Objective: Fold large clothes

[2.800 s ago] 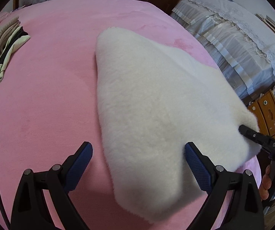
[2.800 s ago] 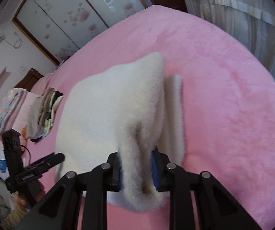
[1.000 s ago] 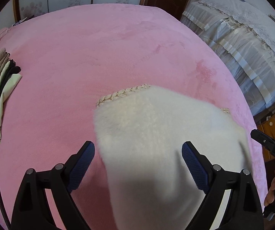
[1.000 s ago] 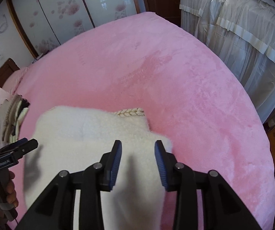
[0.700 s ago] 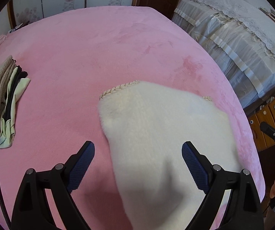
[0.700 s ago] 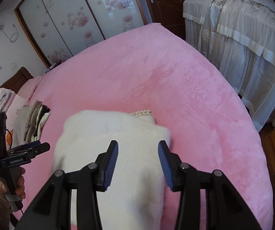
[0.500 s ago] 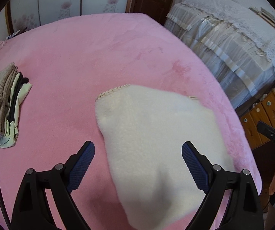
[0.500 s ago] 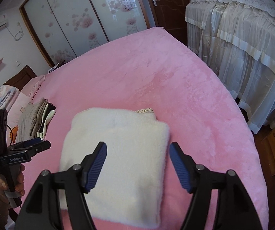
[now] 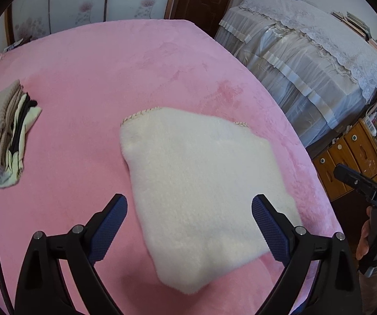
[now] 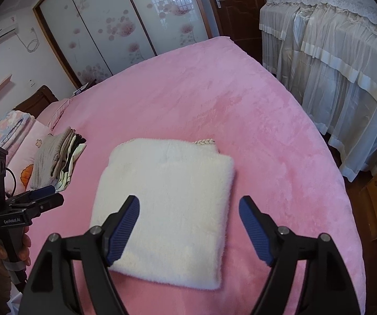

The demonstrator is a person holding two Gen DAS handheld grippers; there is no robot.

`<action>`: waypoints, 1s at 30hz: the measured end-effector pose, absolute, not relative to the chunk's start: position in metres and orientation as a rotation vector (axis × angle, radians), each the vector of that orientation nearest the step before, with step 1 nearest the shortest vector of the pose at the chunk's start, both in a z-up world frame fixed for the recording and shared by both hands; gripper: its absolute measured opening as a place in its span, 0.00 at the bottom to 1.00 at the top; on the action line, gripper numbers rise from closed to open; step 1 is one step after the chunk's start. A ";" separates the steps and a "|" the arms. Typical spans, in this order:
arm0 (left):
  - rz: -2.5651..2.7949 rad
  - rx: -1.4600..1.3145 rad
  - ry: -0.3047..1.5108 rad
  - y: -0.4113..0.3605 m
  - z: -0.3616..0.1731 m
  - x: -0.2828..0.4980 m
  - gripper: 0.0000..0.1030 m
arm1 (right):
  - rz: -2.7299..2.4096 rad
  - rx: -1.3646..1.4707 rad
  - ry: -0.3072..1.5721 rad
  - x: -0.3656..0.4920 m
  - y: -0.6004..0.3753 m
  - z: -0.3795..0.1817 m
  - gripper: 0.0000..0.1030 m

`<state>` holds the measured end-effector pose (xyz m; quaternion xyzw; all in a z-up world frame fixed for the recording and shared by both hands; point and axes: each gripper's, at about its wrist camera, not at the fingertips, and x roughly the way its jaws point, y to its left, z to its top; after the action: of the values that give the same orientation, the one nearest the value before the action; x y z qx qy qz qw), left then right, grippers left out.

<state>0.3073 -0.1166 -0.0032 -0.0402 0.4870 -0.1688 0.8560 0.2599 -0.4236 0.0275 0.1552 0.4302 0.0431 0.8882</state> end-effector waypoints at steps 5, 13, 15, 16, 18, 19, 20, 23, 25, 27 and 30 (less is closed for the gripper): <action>-0.361 -0.148 1.097 -0.110 -0.022 0.306 0.92 | 0.122 0.357 0.940 0.258 -0.427 0.011 0.86; -0.383 -0.273 1.174 -0.092 -0.062 0.312 0.92 | 0.184 0.474 1.018 0.258 -0.436 -0.028 0.94; -0.409 -0.314 1.208 -0.088 -0.076 0.315 0.93 | 0.194 0.511 1.043 0.259 -0.439 -0.042 0.95; -0.412 -0.336 1.226 -0.087 -0.084 0.316 0.94 | 0.199 0.527 1.060 0.261 -0.440 -0.049 0.95; -0.414 -0.374 1.249 -0.084 -0.096 0.318 1.00 | 0.207 0.557 1.084 0.264 -0.441 -0.062 0.95; -0.413 -0.396 1.259 -0.082 -0.103 0.320 1.00 | 0.214 0.573 1.096 0.266 -0.442 -0.068 0.95; -0.412 -0.410 1.269 -0.080 -0.109 0.321 1.00 | 0.223 0.592 1.107 0.268 -0.443 -0.073 0.95; -0.418 -0.448 1.296 -0.076 -0.124 0.324 1.00 | 0.238 0.669 1.133 0.275 -0.448 -0.092 0.95; -0.428 -0.474 1.308 -0.074 -0.134 0.326 1.00 | 0.241 0.707 1.143 0.280 -0.452 -0.102 0.95; -0.438 -0.491 1.312 -0.072 -0.142 0.329 1.00 | 0.251 0.749 1.158 0.287 -0.455 -0.113 0.96; -0.481 -0.514 1.328 -0.074 -0.156 0.334 1.00 | 0.287 0.784 1.187 0.299 -0.455 -0.128 0.96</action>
<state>0.3338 -0.0738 -0.1562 -0.2333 0.6032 -0.2186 0.7307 0.2995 -0.4548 -0.1279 0.3586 0.5427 0.1313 0.7481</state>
